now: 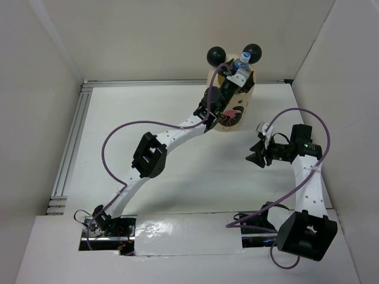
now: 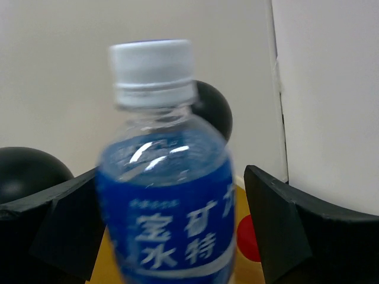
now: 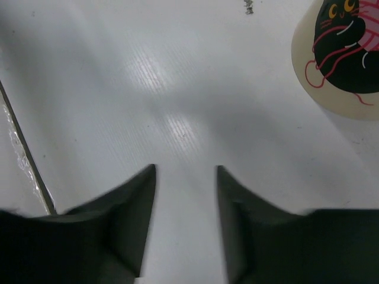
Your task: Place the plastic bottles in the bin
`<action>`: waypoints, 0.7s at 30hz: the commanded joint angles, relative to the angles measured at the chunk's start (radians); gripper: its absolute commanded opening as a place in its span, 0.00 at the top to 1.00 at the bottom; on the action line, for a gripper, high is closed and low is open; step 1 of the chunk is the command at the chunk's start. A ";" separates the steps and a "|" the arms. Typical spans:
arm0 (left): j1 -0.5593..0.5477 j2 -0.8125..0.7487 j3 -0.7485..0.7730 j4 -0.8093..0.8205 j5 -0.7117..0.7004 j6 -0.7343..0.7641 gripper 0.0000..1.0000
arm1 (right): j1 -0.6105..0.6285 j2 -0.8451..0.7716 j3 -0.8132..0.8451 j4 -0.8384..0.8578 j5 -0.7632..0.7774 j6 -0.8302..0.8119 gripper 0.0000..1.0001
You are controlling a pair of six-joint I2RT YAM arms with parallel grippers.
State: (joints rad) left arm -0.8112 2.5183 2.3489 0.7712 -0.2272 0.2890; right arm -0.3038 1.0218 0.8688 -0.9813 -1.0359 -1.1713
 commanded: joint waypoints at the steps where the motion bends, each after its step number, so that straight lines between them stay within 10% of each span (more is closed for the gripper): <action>1: -0.013 -0.070 0.021 0.074 0.055 0.006 0.00 | -0.008 -0.002 -0.002 -0.005 -0.029 0.002 0.42; 10: -0.098 -0.288 -0.170 0.158 0.026 0.122 0.00 | -0.008 0.017 -0.011 0.023 -0.038 -0.007 0.00; 21: -0.178 -0.779 -0.681 0.164 -0.233 0.129 0.00 | 0.002 -0.005 -0.021 0.091 -0.017 0.154 0.00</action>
State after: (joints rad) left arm -0.9535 1.9091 1.7466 0.9054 -0.3328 0.4320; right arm -0.3054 1.0359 0.8558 -0.9569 -1.0504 -1.1194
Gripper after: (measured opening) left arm 1.000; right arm 0.999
